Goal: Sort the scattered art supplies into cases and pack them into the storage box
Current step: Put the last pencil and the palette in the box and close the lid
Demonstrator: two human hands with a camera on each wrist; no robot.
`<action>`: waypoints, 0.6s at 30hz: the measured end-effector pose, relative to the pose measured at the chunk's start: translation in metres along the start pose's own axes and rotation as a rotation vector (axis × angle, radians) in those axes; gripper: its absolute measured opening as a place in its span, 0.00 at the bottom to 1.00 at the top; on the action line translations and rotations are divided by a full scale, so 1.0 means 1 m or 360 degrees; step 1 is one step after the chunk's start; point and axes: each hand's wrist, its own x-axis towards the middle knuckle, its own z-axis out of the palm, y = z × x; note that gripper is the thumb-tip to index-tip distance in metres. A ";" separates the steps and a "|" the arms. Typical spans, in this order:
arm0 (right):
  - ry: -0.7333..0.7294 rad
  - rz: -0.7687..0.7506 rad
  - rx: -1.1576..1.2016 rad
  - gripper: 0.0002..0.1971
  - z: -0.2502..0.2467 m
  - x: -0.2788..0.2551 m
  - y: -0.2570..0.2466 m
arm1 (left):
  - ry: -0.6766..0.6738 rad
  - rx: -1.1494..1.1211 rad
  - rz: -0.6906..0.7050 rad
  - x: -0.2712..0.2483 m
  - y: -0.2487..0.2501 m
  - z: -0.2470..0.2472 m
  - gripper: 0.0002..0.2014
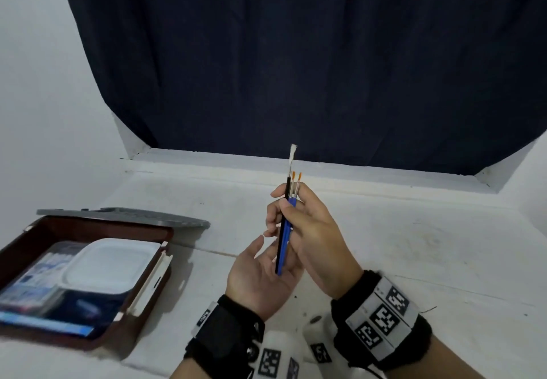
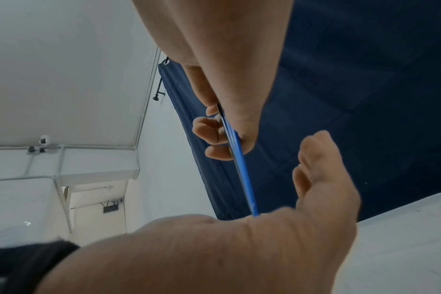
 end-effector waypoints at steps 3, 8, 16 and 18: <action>-0.0037 0.0018 -0.0062 0.09 0.009 -0.006 0.005 | -0.0003 -0.0018 0.0019 -0.011 0.006 -0.008 0.23; -0.0163 0.0078 -0.0295 0.08 0.033 -0.011 0.016 | -0.0033 -0.0039 0.0116 -0.041 0.028 -0.020 0.21; -0.0259 0.0005 -0.0360 0.07 0.097 0.002 0.022 | -0.0047 0.0075 0.0351 -0.095 0.099 -0.048 0.22; -0.0260 -0.0042 -0.0413 0.07 0.113 0.009 0.022 | -0.0002 0.0242 0.0481 -0.112 0.123 -0.055 0.22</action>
